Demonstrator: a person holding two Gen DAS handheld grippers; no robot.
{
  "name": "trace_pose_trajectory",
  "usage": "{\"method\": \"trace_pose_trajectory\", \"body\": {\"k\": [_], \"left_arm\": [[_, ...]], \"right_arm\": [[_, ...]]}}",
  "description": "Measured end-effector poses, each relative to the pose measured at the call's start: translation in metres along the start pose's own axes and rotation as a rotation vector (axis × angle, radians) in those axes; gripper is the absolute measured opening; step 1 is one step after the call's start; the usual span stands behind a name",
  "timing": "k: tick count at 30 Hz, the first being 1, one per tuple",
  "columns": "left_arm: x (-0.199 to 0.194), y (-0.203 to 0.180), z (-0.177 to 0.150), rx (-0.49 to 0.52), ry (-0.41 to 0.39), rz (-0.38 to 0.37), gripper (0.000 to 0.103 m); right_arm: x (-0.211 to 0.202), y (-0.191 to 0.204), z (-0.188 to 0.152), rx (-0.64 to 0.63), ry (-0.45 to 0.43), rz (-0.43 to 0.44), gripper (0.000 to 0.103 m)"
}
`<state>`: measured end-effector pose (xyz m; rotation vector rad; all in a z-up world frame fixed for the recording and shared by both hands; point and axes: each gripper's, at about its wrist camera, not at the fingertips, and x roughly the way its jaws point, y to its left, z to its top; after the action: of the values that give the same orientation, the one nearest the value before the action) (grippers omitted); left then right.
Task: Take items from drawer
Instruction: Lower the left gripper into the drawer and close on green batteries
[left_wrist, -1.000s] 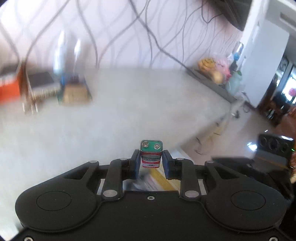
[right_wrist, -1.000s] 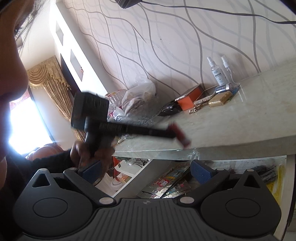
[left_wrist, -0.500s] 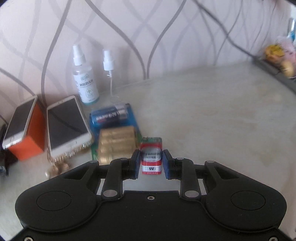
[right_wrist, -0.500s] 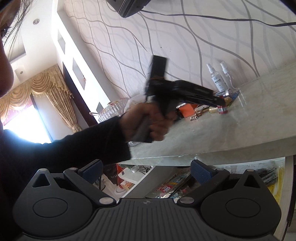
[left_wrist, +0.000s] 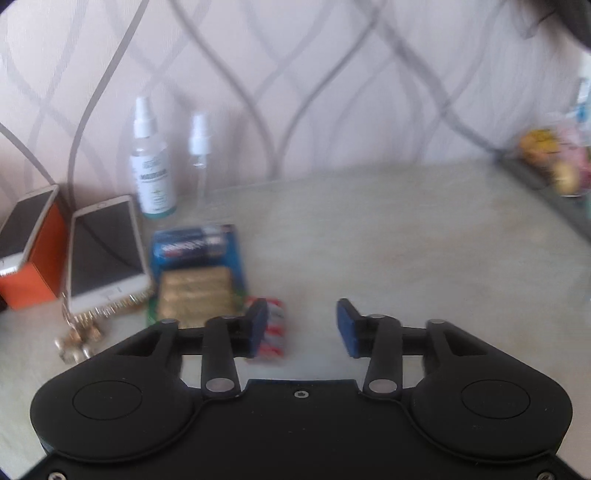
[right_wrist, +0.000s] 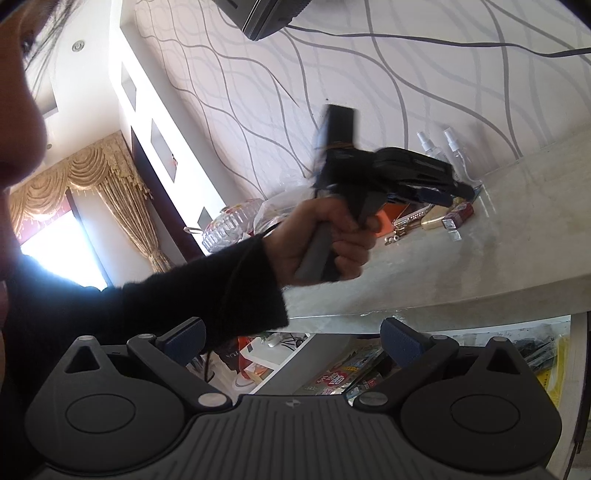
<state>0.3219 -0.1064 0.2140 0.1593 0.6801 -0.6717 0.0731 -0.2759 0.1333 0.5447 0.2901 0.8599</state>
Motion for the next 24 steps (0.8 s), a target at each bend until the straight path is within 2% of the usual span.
{"method": "trace_pose_trajectory", "body": {"k": [3, 7, 9, 10, 13, 15, 20, 24], "left_arm": [[-0.040, -0.021, -0.032, 0.094, 0.016, -0.110, 0.057], [-0.071, -0.035, -0.089, 0.133, 0.141, -0.208, 0.059], [-0.077, -0.034, -0.114, 0.120, 0.182, -0.179, 0.070], [-0.075, -0.031, -0.123, 0.076, 0.250, -0.183, 0.069], [-0.069, -0.016, -0.149, -0.098, 0.371, -0.208, 0.068], [-0.055, -0.011, -0.163, -0.165, 0.448, -0.210, 0.068], [-0.016, -0.016, -0.190, -0.169, 0.603, -0.193, 0.068], [-0.007, -0.020, -0.192, -0.165, 0.646, -0.147, 0.068]], "right_arm": [[0.001, 0.004, -0.001, -0.027, 0.009, 0.015, 0.103], [0.000, 0.007, -0.001, -0.045, 0.012, 0.043, 0.103], [0.002, 0.006, -0.001, -0.039, 0.017, 0.033, 0.103], [0.003, 0.005, 0.000, -0.033, 0.021, 0.024, 0.103], [0.005, 0.004, 0.001, -0.023, 0.026, 0.008, 0.103], [0.006, 0.004, 0.000, -0.029, 0.029, -0.001, 0.103], [0.008, 0.006, -0.001, -0.036, 0.044, -0.026, 0.103], [0.008, 0.003, -0.002, -0.023, 0.050, -0.021, 0.103]]}}
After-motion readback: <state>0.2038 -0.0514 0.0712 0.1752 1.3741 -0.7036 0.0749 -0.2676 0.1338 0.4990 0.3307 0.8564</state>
